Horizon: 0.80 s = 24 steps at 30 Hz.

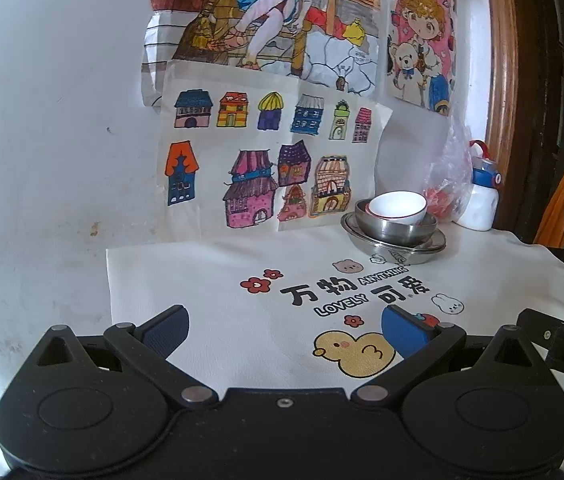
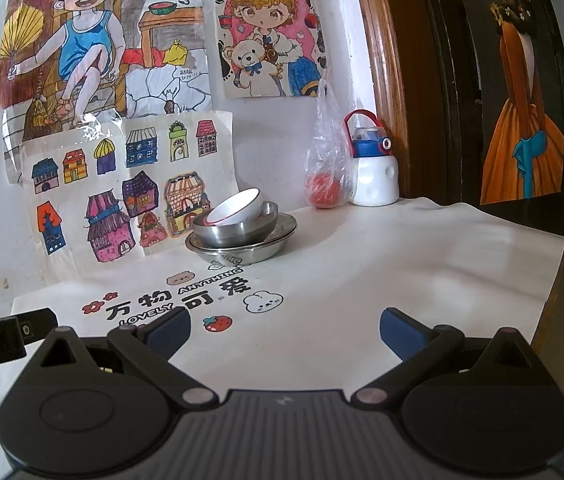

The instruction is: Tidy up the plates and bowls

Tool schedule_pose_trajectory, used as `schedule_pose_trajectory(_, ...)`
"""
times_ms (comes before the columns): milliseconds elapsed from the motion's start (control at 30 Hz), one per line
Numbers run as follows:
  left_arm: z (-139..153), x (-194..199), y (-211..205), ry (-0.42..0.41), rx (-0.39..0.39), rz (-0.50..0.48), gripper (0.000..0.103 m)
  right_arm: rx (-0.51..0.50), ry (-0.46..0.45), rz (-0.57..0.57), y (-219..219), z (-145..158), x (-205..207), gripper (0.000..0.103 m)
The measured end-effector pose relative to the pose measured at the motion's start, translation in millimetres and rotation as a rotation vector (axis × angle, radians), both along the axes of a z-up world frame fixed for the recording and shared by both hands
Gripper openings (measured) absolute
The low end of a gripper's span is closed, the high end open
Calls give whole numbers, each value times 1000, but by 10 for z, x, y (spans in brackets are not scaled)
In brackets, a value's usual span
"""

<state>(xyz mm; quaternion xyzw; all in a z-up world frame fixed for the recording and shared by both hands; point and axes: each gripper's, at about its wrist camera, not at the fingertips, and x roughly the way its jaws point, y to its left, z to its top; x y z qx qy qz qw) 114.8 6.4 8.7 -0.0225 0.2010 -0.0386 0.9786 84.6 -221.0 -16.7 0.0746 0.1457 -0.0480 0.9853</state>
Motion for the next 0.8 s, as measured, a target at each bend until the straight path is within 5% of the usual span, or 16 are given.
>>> schedule_pose_trajectory(800,3,36,-4,9,-7,-13,102,4,15,10,21,-29,66,103)
